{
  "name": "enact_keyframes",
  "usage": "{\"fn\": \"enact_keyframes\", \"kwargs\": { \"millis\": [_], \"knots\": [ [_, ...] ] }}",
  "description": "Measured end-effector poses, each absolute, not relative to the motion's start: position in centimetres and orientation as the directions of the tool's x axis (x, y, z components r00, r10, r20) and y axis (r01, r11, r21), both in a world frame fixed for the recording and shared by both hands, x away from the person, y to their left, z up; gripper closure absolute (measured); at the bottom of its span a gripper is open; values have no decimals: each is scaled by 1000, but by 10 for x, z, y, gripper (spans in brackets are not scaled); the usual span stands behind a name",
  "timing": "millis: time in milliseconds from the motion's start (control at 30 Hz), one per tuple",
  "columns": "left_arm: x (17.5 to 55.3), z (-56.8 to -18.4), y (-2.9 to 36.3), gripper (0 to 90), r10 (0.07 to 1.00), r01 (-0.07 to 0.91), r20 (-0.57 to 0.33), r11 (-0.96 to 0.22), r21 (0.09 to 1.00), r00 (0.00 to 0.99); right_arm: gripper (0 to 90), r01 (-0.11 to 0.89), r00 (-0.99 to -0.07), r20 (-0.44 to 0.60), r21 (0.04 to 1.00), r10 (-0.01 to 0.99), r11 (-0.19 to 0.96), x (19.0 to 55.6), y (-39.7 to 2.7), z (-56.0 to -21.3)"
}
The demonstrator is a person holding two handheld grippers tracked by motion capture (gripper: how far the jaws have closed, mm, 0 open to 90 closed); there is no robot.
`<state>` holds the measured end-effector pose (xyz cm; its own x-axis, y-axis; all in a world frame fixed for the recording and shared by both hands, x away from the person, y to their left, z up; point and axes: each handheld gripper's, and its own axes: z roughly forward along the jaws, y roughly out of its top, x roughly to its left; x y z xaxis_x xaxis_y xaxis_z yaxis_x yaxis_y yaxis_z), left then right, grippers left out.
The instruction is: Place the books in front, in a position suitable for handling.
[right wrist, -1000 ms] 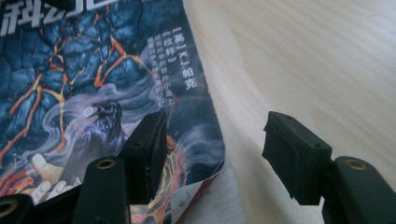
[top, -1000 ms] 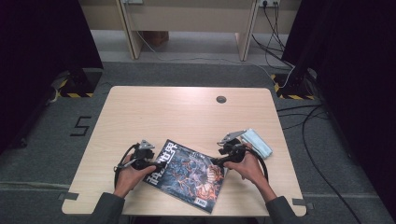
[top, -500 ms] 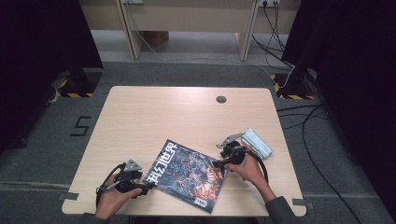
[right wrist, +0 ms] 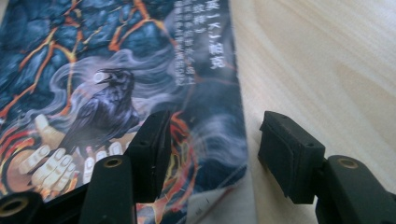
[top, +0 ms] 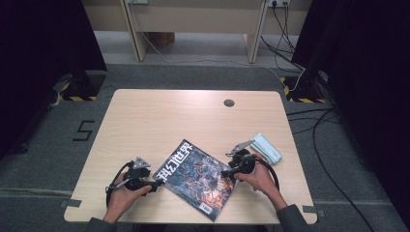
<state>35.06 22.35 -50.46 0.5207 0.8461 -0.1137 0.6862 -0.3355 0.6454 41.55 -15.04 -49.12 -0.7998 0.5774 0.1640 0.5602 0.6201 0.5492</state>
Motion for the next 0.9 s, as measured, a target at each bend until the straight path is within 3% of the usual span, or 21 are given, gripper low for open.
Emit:
{"fn": "enact_keyframes", "kwargs": {
  "millis": [400,633,733,900],
  "knots": [
    [386,-504,198,379,863,659,-60,-336,673,501,393,572,-790,153,534,594,623,396,-160,-491],
    [404,-508,193,377,871,661,-73,-312,682,486,373,564,-800,149,519,581,643,380,-163,-489],
    [402,-507,189,395,863,653,-42,-348,673,503,394,557,-808,157,519,568,649,374,-165,-489],
    [387,-505,186,379,836,663,-102,-346,664,539,407,564,-803,169,525,571,637,372,-168,-490]
  ]
}}
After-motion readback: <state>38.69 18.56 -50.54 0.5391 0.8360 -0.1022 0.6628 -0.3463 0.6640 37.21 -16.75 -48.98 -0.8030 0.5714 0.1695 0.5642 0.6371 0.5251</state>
